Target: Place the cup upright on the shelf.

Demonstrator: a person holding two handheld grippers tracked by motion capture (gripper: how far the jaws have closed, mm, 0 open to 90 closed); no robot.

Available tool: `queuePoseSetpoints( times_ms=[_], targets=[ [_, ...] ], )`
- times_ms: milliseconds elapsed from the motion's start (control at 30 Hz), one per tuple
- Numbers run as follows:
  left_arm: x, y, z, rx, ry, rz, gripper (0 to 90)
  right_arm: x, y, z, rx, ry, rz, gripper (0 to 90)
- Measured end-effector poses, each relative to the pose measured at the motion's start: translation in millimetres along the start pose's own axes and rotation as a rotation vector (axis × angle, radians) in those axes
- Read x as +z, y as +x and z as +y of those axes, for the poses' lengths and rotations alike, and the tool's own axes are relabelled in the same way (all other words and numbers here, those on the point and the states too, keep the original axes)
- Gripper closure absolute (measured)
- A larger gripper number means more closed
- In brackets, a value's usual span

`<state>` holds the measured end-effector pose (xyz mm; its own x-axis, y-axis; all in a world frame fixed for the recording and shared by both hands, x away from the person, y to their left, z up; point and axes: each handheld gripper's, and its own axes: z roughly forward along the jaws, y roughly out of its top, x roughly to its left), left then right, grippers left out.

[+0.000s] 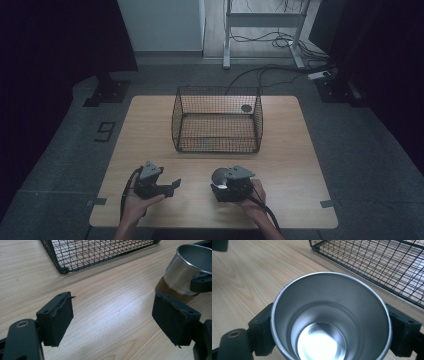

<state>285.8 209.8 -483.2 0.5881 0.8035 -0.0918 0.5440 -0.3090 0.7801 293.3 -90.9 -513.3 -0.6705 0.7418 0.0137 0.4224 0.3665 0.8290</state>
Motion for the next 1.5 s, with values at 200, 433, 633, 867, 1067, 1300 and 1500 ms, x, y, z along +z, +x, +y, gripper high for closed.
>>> queuePoseSetpoints(
  times_ms=[200,433,633,867,1067,1300,1500],
  targets=[
    [-1.0,0.7,0.1,0.000,0.000,0.003,17.4,-10.6,-0.2,6.0,-0.008,-0.030,0.007,13.9],
    [-2.6,1.9,0.1,-0.006,-0.005,0.007,17.5,-20.4,-1.9,12.8,-0.016,-0.051,0.016,14.0],
    [2.6,2.5,-1.3,-0.011,0.010,0.000,17.5,-30.2,-5.0,19.8,-0.016,-0.070,0.017,13.9],
    [2.4,2.8,-0.7,-0.010,0.007,-0.004,17.5,-35.6,-5.5,29.5,-0.015,-0.087,0.030,14.0],
    [-1.8,5.6,-0.2,-0.019,-0.008,-0.003,17.5,-35.5,-5.6,38.3,-0.017,-0.087,0.034,14.0],
    [-9.8,3.5,3.4,-0.033,-0.045,-0.066,17.5,-39.4,-6.6,55.6,-0.026,-0.098,0.044,14.0],
    [-11.1,0.8,4.3,-0.025,-0.046,-0.067,17.5,-43.7,-14.9,66.7,-0.010,-0.111,0.051,14.0]
  ],
)
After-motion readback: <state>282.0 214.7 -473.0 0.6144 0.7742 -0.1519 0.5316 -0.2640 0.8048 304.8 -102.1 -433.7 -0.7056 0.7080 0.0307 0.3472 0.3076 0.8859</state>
